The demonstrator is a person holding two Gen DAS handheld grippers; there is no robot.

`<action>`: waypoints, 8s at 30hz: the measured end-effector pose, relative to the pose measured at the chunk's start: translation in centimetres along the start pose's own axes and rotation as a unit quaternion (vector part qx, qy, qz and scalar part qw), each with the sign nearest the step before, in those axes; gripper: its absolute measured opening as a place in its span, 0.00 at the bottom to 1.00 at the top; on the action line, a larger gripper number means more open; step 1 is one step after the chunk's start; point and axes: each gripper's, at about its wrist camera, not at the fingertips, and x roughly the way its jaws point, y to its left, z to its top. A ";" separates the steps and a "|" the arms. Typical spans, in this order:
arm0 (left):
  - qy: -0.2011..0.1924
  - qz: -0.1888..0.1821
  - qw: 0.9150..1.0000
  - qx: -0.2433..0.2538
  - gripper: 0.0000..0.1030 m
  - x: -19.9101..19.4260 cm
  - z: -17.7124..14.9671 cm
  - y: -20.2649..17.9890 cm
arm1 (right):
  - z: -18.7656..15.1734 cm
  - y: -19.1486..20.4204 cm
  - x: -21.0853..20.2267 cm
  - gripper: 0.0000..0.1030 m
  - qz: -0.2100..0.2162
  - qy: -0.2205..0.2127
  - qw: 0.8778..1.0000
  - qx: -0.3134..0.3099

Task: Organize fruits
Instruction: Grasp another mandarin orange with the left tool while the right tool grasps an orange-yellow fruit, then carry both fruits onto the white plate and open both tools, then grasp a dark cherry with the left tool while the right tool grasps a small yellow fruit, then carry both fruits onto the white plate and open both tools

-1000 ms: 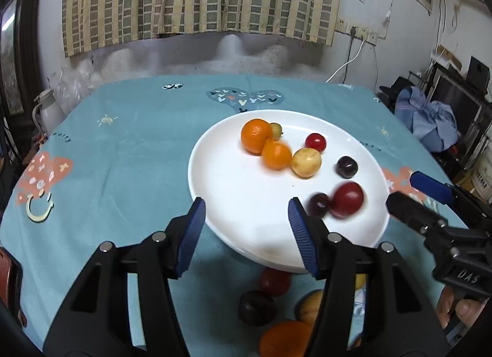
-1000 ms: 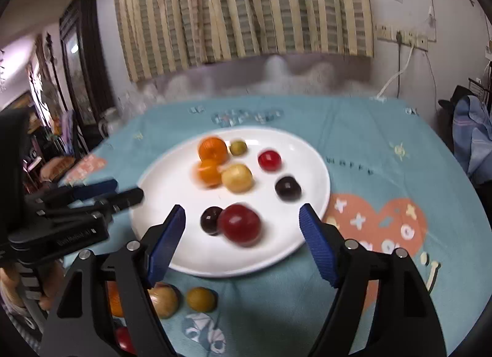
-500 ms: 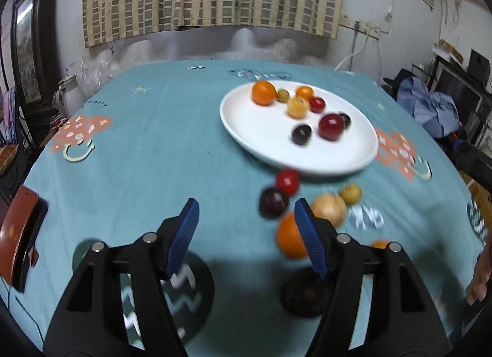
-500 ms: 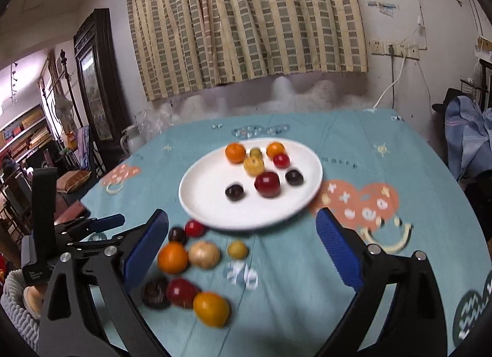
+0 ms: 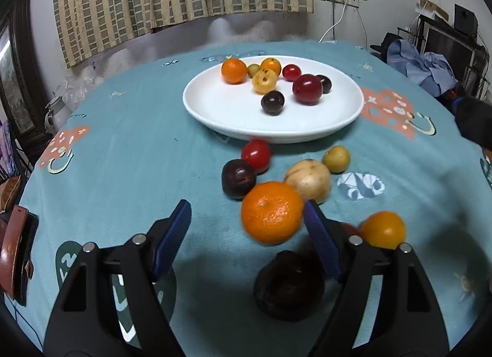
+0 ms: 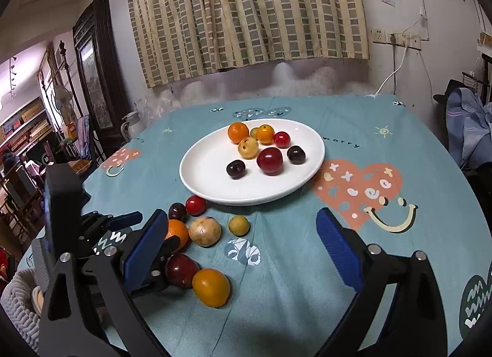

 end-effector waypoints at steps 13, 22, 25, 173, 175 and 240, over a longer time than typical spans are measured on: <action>-0.003 0.050 0.997 -0.059 0.81 -2.8 -1.7 5.3 | -0.7 0.5 0.9 0.94 0.000 0.023 1.000 -0.010; 0.015 0.031 0.999 -0.035 0.68 -2.0 -2.3 4.0 | -1.1 1.1 1.4 0.94 0.008 0.036 0.999 -0.026; 0.019 0.034 0.999 -0.031 0.67 -1.7 -2.4 3.8 | -1.2 1.1 1.6 0.94 0.010 0.042 0.999 -0.023; 0.037 -0.001 0.998 -0.046 0.32 3.4 1.2 5.2 | -2.9 -0.3 4.7 0.91 -0.033 0.057 0.998 0.003; 0.038 -0.002 0.998 -0.045 0.32 3.2 1.1 5.1 | -2.9 -0.3 5.2 0.73 -0.025 0.067 0.997 0.000; -0.012 -0.006 0.997 -0.079 0.65 4.9 9.0 5.4 | 5.0 -3.1 9.6 0.73 -0.031 0.010 0.999 0.034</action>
